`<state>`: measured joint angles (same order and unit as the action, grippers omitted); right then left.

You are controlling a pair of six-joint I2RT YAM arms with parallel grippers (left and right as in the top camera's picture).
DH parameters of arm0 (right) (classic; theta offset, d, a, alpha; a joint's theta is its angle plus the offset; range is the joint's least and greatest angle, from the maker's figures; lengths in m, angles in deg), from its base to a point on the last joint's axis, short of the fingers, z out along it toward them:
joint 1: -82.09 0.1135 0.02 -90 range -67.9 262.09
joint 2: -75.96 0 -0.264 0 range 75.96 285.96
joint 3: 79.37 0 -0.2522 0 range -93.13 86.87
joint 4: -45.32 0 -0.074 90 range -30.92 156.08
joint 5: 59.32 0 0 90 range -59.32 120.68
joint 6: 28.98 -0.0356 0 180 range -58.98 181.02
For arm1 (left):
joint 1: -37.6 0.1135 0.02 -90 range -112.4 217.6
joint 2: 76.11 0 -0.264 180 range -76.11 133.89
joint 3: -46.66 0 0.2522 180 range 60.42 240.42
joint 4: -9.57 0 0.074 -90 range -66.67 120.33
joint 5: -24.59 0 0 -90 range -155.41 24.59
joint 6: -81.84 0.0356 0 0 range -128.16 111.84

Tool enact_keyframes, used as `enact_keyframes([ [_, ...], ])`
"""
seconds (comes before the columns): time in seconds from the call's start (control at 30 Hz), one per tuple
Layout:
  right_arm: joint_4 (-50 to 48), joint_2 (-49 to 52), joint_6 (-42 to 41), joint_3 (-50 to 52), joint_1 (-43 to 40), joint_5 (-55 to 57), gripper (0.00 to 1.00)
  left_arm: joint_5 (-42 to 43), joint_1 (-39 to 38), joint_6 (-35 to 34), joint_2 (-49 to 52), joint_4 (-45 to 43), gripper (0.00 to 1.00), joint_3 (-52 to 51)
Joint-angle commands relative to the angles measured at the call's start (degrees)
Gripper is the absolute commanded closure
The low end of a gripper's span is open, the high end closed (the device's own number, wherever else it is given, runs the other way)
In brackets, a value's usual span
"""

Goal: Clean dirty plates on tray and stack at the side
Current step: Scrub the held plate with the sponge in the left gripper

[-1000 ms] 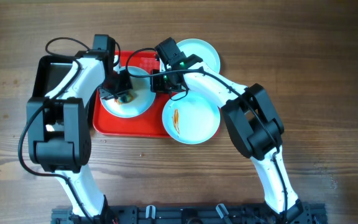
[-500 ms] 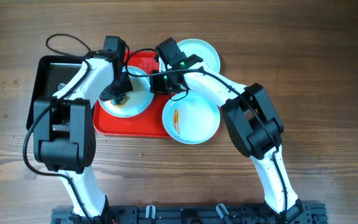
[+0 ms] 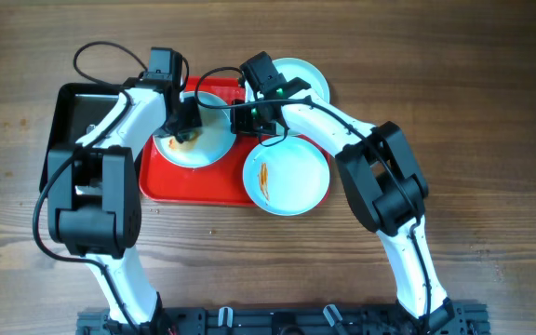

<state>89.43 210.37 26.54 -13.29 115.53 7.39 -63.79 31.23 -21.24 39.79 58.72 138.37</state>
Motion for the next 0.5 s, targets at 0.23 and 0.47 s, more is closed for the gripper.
enact_keyframes([
  [0.23,-1.0,1.9,1.0,0.1,1.0,-0.9,0.96,-5.9,-0.4,-3.2,1.1,11.0,0.96,1.9],
  [0.47,-0.8,1.9,1.1,0.1,1.0,-1.3,0.95,-18.8,-0.4,1.2,1.1,24.9,0.96,3.2],
])
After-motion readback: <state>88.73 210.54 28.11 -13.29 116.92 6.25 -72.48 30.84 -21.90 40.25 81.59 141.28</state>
